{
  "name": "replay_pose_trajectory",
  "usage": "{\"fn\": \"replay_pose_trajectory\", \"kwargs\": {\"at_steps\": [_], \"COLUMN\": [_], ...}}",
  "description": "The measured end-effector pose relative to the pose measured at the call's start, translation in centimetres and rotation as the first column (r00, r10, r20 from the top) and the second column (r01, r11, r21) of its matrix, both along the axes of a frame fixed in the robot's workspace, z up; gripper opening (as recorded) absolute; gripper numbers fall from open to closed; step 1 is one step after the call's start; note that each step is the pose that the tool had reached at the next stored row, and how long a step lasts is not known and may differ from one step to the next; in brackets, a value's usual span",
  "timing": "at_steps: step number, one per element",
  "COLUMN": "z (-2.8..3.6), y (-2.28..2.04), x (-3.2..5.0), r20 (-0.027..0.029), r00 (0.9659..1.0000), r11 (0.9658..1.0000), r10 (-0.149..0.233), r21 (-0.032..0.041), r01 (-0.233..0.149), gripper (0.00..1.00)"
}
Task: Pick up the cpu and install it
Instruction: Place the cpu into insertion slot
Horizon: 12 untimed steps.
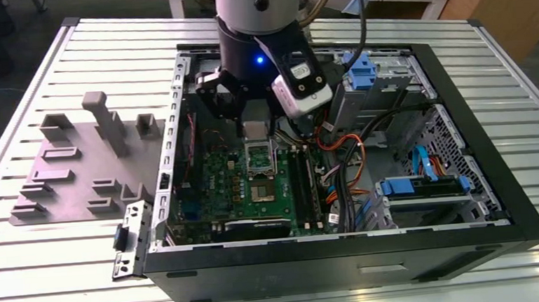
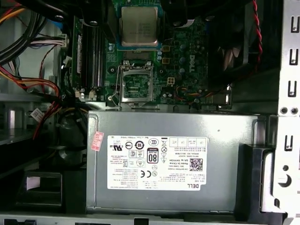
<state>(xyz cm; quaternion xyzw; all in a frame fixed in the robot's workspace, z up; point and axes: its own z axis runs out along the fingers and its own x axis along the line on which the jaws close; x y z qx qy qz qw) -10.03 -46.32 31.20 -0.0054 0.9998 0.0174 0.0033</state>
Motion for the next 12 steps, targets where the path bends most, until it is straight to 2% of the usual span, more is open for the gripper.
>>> {"fn": "replay_pose_trajectory", "kwargs": {"at_steps": [12], "z": [-1.75], "y": [-0.08], "x": [0.59], "r20": [0.0], "r00": [1.0], "r11": [1.0], "r10": [-0.005], "r21": [0.0001], "r01": [0.005], "gripper": [0.47]}}
